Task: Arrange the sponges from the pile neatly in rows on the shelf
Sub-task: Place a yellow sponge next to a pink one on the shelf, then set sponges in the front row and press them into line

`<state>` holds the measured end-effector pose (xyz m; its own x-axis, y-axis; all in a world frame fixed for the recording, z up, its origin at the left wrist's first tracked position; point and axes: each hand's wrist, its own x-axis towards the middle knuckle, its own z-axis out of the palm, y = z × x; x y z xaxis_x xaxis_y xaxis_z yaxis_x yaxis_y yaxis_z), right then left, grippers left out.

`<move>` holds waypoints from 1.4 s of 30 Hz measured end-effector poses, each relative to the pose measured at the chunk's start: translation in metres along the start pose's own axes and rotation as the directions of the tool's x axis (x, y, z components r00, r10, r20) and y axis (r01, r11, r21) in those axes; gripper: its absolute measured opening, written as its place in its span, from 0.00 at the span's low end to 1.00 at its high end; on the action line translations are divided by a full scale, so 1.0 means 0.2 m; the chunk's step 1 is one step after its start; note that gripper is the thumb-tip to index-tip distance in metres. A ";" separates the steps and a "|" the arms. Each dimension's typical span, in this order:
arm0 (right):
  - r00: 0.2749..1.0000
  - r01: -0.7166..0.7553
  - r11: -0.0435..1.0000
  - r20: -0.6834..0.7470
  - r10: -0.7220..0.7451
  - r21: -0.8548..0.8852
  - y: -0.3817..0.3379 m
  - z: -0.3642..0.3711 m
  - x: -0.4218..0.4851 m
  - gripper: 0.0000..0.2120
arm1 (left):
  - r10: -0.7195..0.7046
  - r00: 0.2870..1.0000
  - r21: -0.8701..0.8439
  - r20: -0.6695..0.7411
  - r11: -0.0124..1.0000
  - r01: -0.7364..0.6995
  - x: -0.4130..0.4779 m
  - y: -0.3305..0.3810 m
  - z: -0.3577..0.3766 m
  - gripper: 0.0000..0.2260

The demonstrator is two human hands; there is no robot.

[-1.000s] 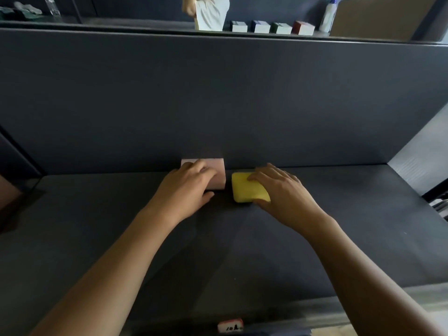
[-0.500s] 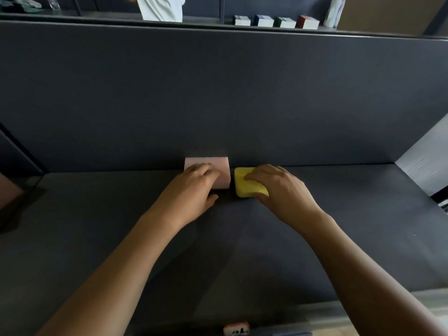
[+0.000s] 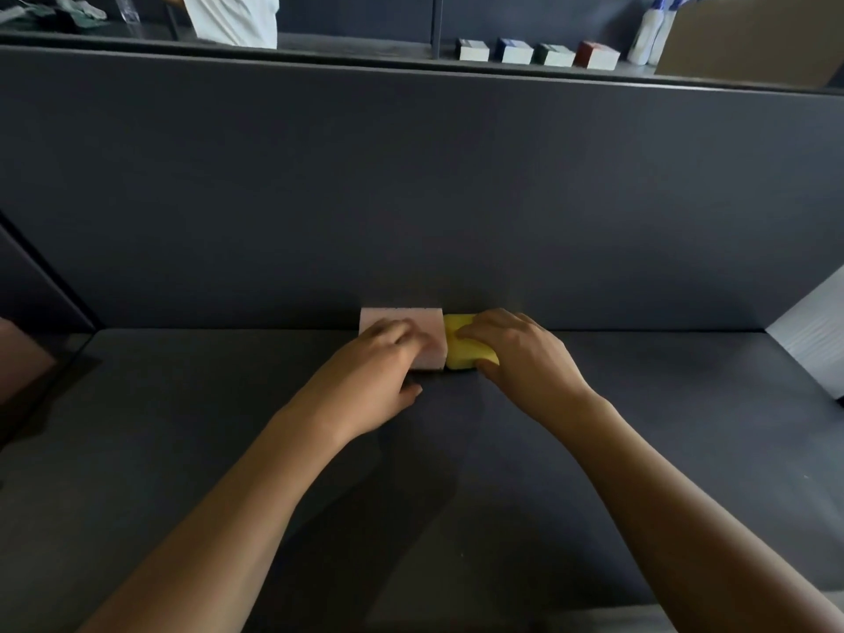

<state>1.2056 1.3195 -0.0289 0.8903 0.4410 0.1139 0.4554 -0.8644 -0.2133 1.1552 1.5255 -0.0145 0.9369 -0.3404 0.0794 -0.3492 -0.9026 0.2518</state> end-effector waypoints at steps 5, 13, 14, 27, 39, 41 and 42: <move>1.000 0.002 1.000 0.014 -0.002 -0.020 0.00 -0.01 0.01 0.22 | -0.008 1.000 0.012 0.022 1.000 0.008 0.01 0.01 0.00 0.26; 0.993 0.089 0.996 -0.081 -0.087 0.023 -0.05 -0.13 -0.05 0.23 | -0.076 0.997 0.034 -0.010 0.997 0.076 -0.05 0.01 -0.07 0.25; 0.987 0.112 0.994 -0.116 -0.108 0.022 -0.08 -0.14 -0.06 0.22 | -0.083 0.996 0.050 -0.040 0.995 0.085 -0.07 0.01 -0.08 0.24; 0.855 0.514 0.856 -0.114 -0.507 0.047 -0.80 -0.06 0.05 0.20 | -0.398 0.838 0.160 -0.374 0.862 0.481 -0.80 -0.17 -0.16 0.15; 0.675 0.730 0.645 -0.085 -0.733 0.227 -1.65 0.09 0.06 0.22 | -0.656 0.624 0.140 -0.424 0.633 0.761 -1.55 -0.45 -0.32 0.16; 0.664 0.737 0.630 -0.092 -0.742 0.244 -1.74 0.11 0.07 0.21 | -0.672 0.604 0.138 -0.429 0.612 0.779 -1.62 -0.50 -0.34 0.16; 0.666 0.735 0.629 -0.096 -0.740 0.254 -1.77 0.12 0.07 0.21 | -0.677 0.601 0.136 -0.425 0.609 0.782 -1.65 -0.53 -0.35 0.17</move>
<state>1.0567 1.6383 0.0247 0.2559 0.9099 0.3266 0.9418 -0.1584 -0.2965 0.8841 1.7522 0.0009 0.8055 0.5185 0.2868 0.5180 -0.8512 0.0841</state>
